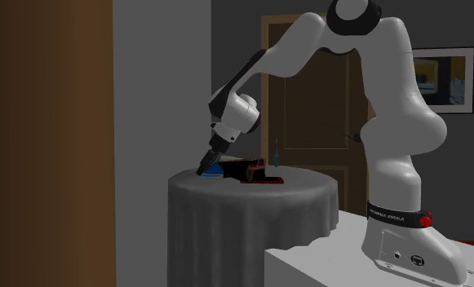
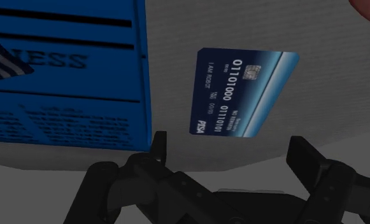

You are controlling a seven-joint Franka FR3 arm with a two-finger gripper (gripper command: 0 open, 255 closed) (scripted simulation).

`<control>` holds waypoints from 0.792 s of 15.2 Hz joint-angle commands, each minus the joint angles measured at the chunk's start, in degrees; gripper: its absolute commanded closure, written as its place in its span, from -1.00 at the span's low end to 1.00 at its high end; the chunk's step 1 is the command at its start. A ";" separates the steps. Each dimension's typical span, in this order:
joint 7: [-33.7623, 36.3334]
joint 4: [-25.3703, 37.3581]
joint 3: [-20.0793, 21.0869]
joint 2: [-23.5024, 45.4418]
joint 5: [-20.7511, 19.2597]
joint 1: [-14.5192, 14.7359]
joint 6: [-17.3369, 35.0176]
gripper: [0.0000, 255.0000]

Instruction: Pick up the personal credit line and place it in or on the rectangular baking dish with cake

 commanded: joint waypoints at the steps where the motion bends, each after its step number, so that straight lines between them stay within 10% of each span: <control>1: -0.39 0.26 0.10 0.47 0.50 -0.08 0.07 -1.00; 6: -0.39 0.26 0.11 0.47 0.49 -0.09 0.07 -1.00; 7: -0.40 0.26 0.11 0.47 0.50 -0.10 0.06 1.00; 12: -0.28 0.30 0.06 0.45 0.35 -0.10 0.00 1.00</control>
